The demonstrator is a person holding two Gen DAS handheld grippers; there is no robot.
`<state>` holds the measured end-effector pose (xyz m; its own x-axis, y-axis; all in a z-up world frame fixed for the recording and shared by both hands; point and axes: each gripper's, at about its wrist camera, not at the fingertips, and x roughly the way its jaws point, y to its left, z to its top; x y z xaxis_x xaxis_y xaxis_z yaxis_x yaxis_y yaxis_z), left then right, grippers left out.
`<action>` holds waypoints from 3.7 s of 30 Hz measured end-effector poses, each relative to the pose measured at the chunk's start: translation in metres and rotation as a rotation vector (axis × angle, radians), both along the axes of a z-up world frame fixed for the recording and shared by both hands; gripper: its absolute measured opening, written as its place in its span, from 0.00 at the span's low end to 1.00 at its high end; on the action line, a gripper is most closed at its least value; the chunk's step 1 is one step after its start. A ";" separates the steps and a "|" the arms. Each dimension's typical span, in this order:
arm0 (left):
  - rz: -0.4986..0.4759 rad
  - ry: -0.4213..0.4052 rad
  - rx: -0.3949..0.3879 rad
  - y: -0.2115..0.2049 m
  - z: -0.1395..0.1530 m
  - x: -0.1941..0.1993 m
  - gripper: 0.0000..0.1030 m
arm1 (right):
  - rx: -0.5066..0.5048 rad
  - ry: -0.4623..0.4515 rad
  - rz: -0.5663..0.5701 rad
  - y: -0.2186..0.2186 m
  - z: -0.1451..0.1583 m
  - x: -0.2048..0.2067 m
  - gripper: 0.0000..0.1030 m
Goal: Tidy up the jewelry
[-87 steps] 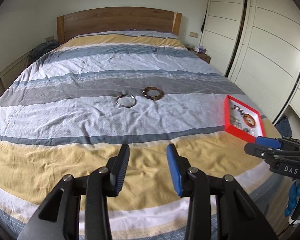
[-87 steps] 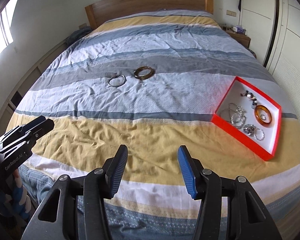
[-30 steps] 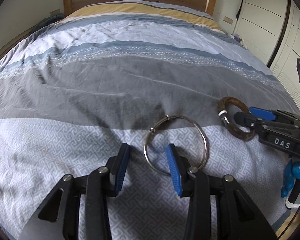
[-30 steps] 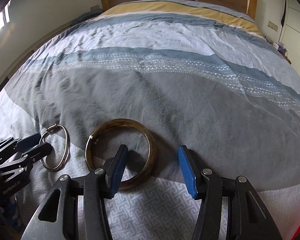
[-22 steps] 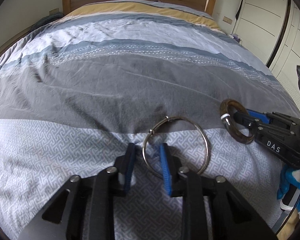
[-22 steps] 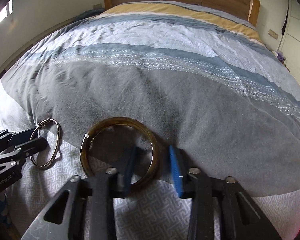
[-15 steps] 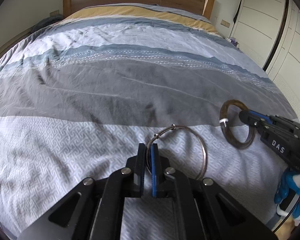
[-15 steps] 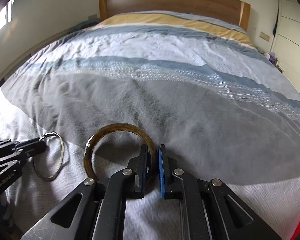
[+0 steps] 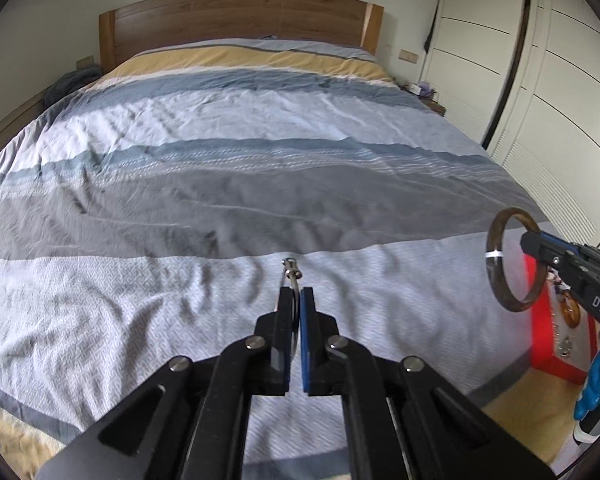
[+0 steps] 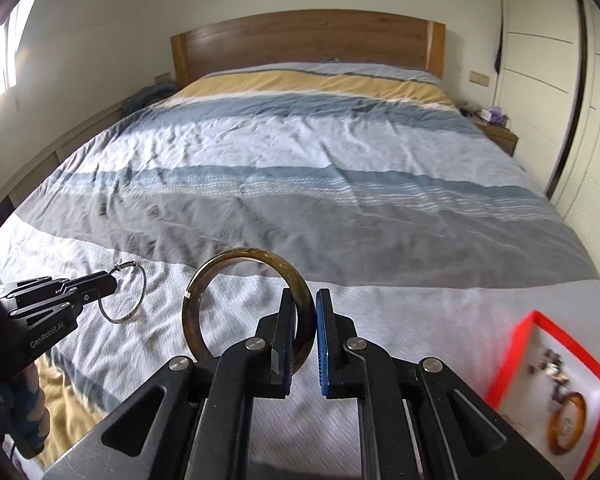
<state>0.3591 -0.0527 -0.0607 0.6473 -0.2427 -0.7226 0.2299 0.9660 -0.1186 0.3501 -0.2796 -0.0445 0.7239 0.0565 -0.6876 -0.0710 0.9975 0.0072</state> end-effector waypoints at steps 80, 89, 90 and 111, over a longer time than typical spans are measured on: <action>-0.251 -0.045 -0.023 -0.184 0.078 -0.243 0.46 | -0.014 0.104 -0.217 -0.137 0.037 -0.256 0.34; -0.145 -0.132 -0.006 -0.112 0.108 -0.316 0.47 | -0.016 0.058 -0.182 -0.061 0.062 -0.327 0.43; -0.131 -0.136 -0.009 -0.103 0.109 -0.323 0.47 | -0.021 0.054 -0.175 -0.055 0.064 -0.333 0.45; 0.007 -0.222 0.003 -0.018 0.113 -0.387 0.52 | -0.030 0.006 -0.144 0.014 0.064 -0.391 0.49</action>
<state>-0.0277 -0.0708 0.0527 0.7921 -0.2356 -0.5631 0.2435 0.9679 -0.0625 -0.0404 -0.2657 0.0198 0.7192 -0.0684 -0.6914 0.0725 0.9971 -0.0232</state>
